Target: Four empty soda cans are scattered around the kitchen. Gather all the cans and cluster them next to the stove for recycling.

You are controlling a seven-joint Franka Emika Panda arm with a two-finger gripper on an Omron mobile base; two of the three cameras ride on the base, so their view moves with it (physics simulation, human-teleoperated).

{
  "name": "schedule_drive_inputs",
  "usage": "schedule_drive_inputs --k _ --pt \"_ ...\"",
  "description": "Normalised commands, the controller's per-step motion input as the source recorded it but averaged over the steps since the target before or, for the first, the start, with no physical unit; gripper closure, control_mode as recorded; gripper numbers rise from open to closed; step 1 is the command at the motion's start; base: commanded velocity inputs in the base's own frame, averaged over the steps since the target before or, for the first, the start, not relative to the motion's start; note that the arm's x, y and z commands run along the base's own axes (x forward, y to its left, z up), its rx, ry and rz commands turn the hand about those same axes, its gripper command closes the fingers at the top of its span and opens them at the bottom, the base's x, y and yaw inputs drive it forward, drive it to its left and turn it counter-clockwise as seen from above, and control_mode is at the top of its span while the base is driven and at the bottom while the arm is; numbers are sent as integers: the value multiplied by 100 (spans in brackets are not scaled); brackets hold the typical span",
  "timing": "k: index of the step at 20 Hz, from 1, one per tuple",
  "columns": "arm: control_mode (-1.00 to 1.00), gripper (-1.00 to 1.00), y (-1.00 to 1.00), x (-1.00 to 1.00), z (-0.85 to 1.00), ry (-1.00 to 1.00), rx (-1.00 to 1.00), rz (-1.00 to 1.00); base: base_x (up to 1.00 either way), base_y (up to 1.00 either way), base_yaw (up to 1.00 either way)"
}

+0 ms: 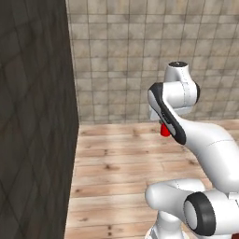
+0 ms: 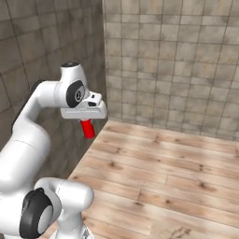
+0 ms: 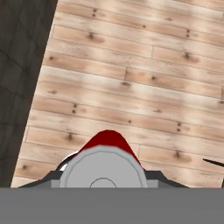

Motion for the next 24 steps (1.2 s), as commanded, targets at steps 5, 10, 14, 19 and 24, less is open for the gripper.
schedule_drive_inputs --k 5,10,14,19,24 --pt "100 100 0 0 0 0 0 0 34 0 -27" --pt "100 100 0 0 0 0 0 0 53 3 -22" --pt "100 100 0 0 0 0 0 0 70 20 -17" --pt "100 100 0 0 0 0 0 0 76 27 -19" --pt "100 100 0 0 0 0 0 0 73 26 -22"
